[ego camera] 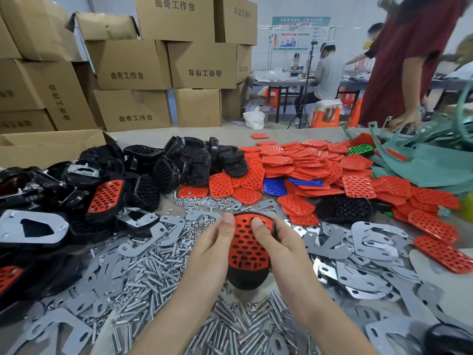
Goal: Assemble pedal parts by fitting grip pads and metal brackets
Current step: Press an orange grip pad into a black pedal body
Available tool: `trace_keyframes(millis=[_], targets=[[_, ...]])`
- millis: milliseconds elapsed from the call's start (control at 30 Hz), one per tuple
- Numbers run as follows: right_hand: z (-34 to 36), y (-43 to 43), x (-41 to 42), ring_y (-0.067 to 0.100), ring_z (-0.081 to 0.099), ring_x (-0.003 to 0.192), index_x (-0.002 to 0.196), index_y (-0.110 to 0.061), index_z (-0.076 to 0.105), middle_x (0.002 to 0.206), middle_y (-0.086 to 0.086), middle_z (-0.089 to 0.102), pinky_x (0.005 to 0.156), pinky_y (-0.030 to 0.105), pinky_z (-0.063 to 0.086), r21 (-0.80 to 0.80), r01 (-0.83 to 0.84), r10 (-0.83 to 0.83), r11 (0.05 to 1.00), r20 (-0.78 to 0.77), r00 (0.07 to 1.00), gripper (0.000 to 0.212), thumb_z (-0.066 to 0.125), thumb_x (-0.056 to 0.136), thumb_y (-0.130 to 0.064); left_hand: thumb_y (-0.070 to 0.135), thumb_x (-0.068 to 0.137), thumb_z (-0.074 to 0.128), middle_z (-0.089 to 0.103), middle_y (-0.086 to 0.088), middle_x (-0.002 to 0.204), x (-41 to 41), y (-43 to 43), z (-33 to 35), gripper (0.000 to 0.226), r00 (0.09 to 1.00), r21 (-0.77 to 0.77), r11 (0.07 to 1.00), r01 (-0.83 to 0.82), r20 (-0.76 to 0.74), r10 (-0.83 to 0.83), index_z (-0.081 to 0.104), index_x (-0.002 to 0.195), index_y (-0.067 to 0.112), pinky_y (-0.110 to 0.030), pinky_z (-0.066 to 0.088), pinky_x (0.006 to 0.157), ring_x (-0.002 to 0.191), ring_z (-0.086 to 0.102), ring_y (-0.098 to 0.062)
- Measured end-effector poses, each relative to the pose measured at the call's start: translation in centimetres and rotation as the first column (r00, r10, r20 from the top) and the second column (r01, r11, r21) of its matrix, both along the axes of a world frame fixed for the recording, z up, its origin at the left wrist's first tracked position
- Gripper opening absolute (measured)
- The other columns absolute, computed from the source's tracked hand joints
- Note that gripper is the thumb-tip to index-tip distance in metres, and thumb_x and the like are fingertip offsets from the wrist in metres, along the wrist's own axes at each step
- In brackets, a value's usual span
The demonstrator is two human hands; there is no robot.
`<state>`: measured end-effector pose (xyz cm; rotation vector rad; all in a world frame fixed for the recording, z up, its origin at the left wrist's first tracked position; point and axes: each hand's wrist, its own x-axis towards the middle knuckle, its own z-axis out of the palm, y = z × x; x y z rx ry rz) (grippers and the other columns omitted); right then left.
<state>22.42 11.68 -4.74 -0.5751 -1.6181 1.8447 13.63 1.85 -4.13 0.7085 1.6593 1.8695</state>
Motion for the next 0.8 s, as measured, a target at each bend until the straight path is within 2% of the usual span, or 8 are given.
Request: trace_keyframes(millis=[67, 167, 300, 367, 467, 567, 700, 800], targets=[[0.3, -0.2, -0.1, 0.009, 0.074, 0.099, 0.109, -0.026, 0.073, 0.105, -0.007, 0.079, 0.079, 0.018, 0.055, 0.03, 0.015, -0.015, 0.999, -0.008, 1.0, 0.04, 0.069, 0.089, -0.06, 0.081, 0.075, 0.052, 0.078, 0.007, 0.104, 0.0, 0.0, 0.1, 0.053, 1.0, 0.004, 1.0, 0.009, -0.019, -0.009, 0.075, 0.103, 0.043, -0.049, 0.053, 0.099, 0.1, 0.074, -0.013], [0.4, -0.1, -0.1, 0.007, 0.075, 0.093, 0.107, -0.023, 0.074, 0.1, -0.008, 0.079, 0.073, 0.012, 0.053, 0.048, 0.041, -0.039, 0.998, -0.031, 0.999, 0.044, 0.068, 0.08, -0.058, 0.08, 0.073, 0.054, 0.077, 0.007, 0.105, 0.1, 0.1, 0.1, 0.052, 1.0, 0.018, 1.0, -0.001, -0.01, 0.001, 0.075, 0.101, 0.042, -0.051, 0.052, 0.102, 0.102, 0.073, -0.014], [0.4, 0.0, -0.1, 0.009, 0.075, 0.093, 0.105, -0.024, 0.075, 0.1, -0.006, 0.079, 0.075, 0.016, 0.055, 0.069, 0.044, -0.042, 0.997, -0.039, 0.998, 0.04, 0.07, 0.081, -0.056, 0.086, 0.07, 0.057, 0.077, 0.005, 0.106, 0.2, 0.2, 0.1, 0.059, 1.0, 0.033, 0.999, 0.003, 0.012, -0.003, 0.075, 0.102, 0.039, -0.053, 0.051, 0.103, 0.105, 0.072, -0.017], [0.4, 0.0, 0.0, 0.01, 0.075, 0.093, 0.103, -0.026, 0.076, 0.099, -0.006, 0.079, 0.076, 0.016, 0.054, 0.093, 0.043, -0.038, 0.995, -0.045, 0.998, 0.038, 0.07, 0.081, -0.056, 0.085, 0.074, 0.059, 0.077, 0.005, 0.106, 0.2, 0.2, 0.1, 0.055, 1.0, 0.037, 0.999, 0.002, 0.007, -0.002, 0.075, 0.101, 0.039, -0.054, 0.051, 0.102, 0.105, 0.072, -0.018], [0.5, -0.3, 0.0, 0.007, 0.074, 0.09, 0.101, -0.027, 0.076, 0.097, -0.009, 0.078, 0.073, 0.013, 0.053, 0.115, 0.04, -0.034, 0.993, -0.052, 0.998, 0.035, 0.069, 0.081, -0.056, 0.075, 0.083, 0.055, 0.077, 0.005, 0.105, 0.2, 0.2, 0.0, 0.045, 1.0, 0.02, 1.0, -0.016, 0.006, 0.015, 0.075, 0.099, 0.039, -0.053, 0.051, 0.102, 0.105, 0.072, -0.017], [0.4, -0.7, -0.1, 0.003, 0.071, 0.086, 0.095, -0.031, 0.074, 0.093, -0.014, 0.077, 0.072, 0.011, 0.051, 0.194, 0.054, -0.052, 0.979, -0.018, 0.999, 0.022, 0.07, 0.087, -0.051, 0.06, 0.091, 0.049, 0.077, 0.004, 0.102, 0.2, 0.2, -0.1, 0.035, 0.998, -0.001, 0.998, -0.058, 0.03, 0.058, 0.076, 0.094, 0.037, -0.053, 0.05, 0.103, 0.105, 0.071, -0.02], [0.0, -1.1, -0.3, 0.002, 0.069, 0.086, 0.093, -0.037, 0.072, 0.091, -0.018, 0.075, 0.073, 0.01, 0.048, 0.291, 0.085, -0.095, 0.953, 0.019, 0.995, 0.006, 0.072, 0.093, -0.043, 0.045, 0.103, 0.044, 0.076, 0.0, 0.101, -0.1, 0.2, -0.4, 0.035, 0.993, -0.037, 0.994, -0.1, 0.062, 0.102, 0.075, 0.092, 0.033, -0.053, 0.051, 0.1, 0.106, 0.069, -0.026], [0.0, -1.2, -0.3, 0.002, 0.069, 0.087, 0.093, -0.037, 0.072, 0.091, -0.019, 0.074, 0.073, 0.01, 0.048, 0.305, 0.091, -0.105, 0.948, 0.029, 0.994, 0.006, 0.073, 0.093, -0.043, 0.041, 0.105, 0.044, 0.076, -0.002, 0.099, -0.2, 0.2, -0.3, 0.036, 0.99, -0.05, 0.992, -0.115, 0.074, 0.118, 0.075, 0.089, 0.03, -0.051, 0.052, 0.099, 0.107, 0.068, -0.029]])
